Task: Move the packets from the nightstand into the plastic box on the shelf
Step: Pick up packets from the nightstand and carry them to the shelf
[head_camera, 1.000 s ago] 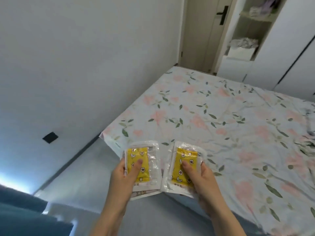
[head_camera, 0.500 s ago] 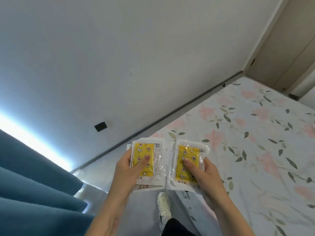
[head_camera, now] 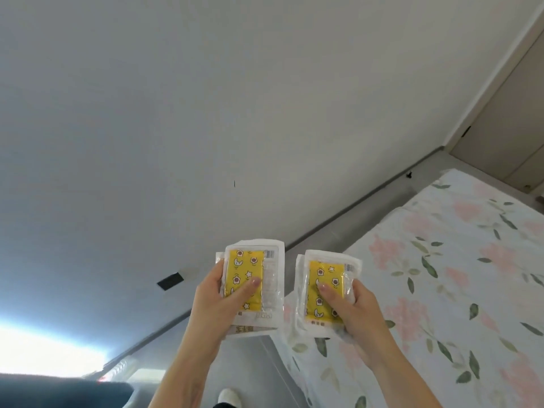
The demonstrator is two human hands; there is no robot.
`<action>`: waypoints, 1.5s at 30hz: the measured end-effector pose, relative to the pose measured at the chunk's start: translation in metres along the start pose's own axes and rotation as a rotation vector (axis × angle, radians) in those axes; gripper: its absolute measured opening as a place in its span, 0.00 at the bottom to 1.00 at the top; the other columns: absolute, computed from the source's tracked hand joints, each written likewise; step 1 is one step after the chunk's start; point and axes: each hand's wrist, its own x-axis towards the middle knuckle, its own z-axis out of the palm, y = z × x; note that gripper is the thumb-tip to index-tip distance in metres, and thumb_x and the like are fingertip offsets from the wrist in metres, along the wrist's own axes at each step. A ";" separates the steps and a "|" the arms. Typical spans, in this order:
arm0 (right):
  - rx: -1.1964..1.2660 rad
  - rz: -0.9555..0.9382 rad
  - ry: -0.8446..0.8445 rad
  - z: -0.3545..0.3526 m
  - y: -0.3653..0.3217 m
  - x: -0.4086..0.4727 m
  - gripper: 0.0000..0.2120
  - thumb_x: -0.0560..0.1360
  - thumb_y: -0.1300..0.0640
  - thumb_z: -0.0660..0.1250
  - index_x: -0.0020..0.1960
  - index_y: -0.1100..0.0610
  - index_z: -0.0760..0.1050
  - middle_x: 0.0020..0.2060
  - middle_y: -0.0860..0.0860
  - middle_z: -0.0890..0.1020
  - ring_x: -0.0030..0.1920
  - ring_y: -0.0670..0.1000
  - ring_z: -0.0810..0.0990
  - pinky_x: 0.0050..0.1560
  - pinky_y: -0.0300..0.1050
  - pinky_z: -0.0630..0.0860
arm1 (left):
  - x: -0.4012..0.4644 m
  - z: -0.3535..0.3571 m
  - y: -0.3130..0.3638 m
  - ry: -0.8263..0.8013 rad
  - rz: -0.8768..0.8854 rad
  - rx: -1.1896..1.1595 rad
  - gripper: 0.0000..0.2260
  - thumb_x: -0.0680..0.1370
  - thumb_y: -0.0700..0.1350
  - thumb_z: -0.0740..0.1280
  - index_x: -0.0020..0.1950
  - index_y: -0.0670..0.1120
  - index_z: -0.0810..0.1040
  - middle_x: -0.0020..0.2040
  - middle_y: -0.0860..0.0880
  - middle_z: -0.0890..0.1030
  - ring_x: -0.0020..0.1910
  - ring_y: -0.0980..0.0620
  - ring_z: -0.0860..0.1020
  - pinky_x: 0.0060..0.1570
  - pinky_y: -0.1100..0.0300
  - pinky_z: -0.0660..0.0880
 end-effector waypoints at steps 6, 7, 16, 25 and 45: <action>0.012 -0.040 0.095 0.055 -0.032 0.101 0.10 0.71 0.49 0.73 0.52 0.49 0.79 0.42 0.44 0.87 0.41 0.46 0.86 0.34 0.41 0.80 | 0.120 -0.023 0.035 -0.086 0.070 0.051 0.10 0.73 0.46 0.74 0.51 0.57 0.80 0.44 0.59 0.85 0.42 0.57 0.85 0.34 0.65 0.79; 0.025 -0.045 0.109 0.064 -0.038 0.116 0.11 0.71 0.50 0.73 0.52 0.49 0.79 0.43 0.45 0.87 0.42 0.47 0.87 0.36 0.43 0.81 | 0.139 -0.028 0.041 -0.103 0.083 0.060 0.10 0.72 0.46 0.74 0.51 0.57 0.80 0.44 0.58 0.85 0.42 0.57 0.85 0.34 0.66 0.79; 0.171 -0.088 0.291 0.122 -0.098 0.215 0.09 0.70 0.52 0.74 0.50 0.49 0.81 0.44 0.47 0.87 0.45 0.50 0.87 0.49 0.53 0.82 | 0.283 -0.059 0.099 -0.247 0.122 0.128 0.10 0.72 0.45 0.75 0.51 0.57 0.80 0.44 0.57 0.86 0.41 0.57 0.84 0.34 0.66 0.78; 0.229 -0.207 0.473 0.082 -0.156 0.269 0.13 0.68 0.49 0.74 0.51 0.51 0.81 0.42 0.47 0.87 0.41 0.48 0.87 0.34 0.37 0.80 | 0.373 0.041 0.149 -0.525 0.203 0.116 0.13 0.71 0.45 0.76 0.54 0.55 0.80 0.46 0.55 0.86 0.43 0.56 0.85 0.37 0.66 0.79; 0.288 -0.242 0.884 -0.270 -0.296 0.461 0.15 0.64 0.48 0.75 0.49 0.52 0.81 0.41 0.51 0.87 0.40 0.52 0.87 0.34 0.44 0.81 | 0.572 0.483 0.274 -0.774 0.214 0.067 0.11 0.71 0.48 0.75 0.50 0.59 0.78 0.41 0.65 0.83 0.40 0.65 0.82 0.30 0.71 0.76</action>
